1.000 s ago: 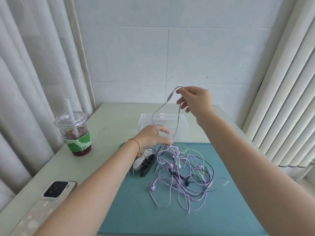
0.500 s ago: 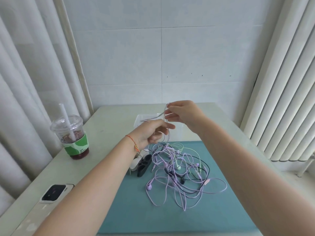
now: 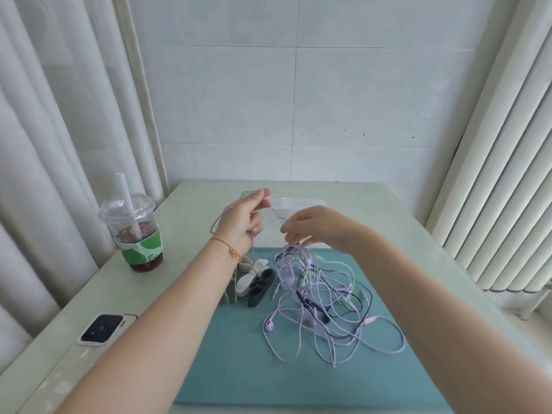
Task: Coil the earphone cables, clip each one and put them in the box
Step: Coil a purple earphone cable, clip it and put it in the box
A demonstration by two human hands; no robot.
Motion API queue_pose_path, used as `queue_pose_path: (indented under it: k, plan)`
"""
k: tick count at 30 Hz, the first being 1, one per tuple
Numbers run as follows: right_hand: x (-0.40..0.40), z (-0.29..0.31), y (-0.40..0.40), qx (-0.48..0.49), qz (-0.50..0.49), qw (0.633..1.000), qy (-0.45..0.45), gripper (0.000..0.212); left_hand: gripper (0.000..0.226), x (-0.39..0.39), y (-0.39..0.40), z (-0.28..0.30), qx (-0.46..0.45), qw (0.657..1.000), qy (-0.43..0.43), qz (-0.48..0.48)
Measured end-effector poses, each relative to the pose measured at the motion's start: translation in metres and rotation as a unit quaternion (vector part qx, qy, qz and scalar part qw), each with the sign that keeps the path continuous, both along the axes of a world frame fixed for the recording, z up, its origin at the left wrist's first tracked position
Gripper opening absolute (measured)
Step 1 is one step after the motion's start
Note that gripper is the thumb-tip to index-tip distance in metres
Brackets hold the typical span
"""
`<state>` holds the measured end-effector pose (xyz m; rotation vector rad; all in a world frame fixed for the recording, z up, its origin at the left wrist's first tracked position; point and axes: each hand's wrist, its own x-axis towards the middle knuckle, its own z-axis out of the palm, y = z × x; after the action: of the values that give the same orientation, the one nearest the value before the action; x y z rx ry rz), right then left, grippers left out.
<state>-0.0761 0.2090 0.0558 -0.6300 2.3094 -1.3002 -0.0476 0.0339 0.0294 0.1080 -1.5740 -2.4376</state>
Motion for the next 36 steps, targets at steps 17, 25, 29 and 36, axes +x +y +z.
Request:
queue_pose_path:
  k: [17,25,29,36]
  plan:
    - [-0.011,0.017,0.017,-0.164,-0.157,0.968,0.102,0.012,0.022,0.005,0.038,-0.013,-0.300,0.945,-0.112,-0.063]
    - [-0.013,0.017,0.022,-0.136,-0.152,0.977,0.065,0.012,0.015,0.001,0.043,-0.011,-0.337,0.936,-0.085,-0.057]
    - [-0.010,0.019,0.021,-0.144,-0.130,0.980,0.051,0.012,0.018,-0.001,0.051,-0.011,-0.400,0.907,-0.094,-0.095]
    - [-0.016,0.016,0.028,-0.109,-0.156,0.980,0.059,0.013,0.009,0.000,0.045,-0.010,-0.347,0.925,-0.113,-0.104]
